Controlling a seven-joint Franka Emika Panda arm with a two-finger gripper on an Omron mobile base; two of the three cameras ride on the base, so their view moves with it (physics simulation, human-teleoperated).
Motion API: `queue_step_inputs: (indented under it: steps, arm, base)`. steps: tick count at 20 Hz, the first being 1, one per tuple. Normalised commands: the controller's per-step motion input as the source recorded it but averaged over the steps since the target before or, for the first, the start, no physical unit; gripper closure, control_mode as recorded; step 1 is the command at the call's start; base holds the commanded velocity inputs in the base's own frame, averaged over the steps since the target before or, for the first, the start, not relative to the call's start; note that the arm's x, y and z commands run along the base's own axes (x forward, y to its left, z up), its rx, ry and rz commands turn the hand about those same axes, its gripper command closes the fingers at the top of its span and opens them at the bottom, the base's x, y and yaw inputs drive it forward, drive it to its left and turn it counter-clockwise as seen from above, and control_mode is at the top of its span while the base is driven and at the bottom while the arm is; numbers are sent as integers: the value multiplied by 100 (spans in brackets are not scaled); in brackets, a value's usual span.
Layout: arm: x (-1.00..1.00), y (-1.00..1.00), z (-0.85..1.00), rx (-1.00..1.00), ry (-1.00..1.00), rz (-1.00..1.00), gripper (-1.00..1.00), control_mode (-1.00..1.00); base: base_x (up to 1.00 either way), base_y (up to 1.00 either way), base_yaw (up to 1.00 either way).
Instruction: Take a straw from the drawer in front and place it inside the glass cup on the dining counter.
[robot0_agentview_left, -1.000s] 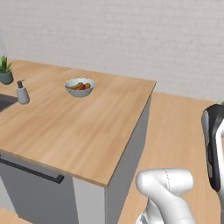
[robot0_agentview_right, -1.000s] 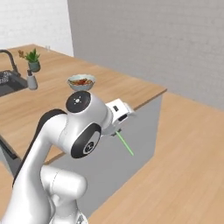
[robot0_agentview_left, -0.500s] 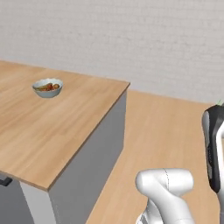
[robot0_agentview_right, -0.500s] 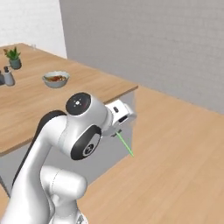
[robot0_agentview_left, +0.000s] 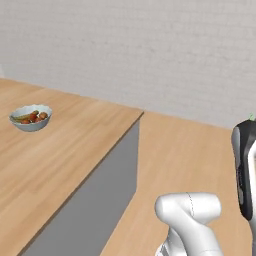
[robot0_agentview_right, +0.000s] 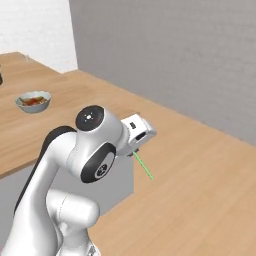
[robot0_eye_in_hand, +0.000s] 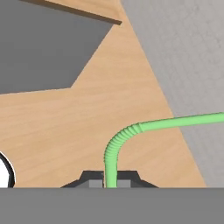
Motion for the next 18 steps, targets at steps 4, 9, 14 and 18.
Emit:
queue_step_inputs:
  steps: [4, 9, 14, 18]
  arm:
    - [0, 0, 0, 0, 0, 0, 100, 100]
    - [0, 0, 0, 0, 0, 0, 100, 100]
    - [0, 0, 0, 0, 0, 0, 100, 100]
    - [0, 0, 0, 0, 0, 0, 100, 100]
  base:
    - [100, -71, 27]
    - [100, -67, 30]
    - [100, -56, 35]
    - [100, -53, 40]
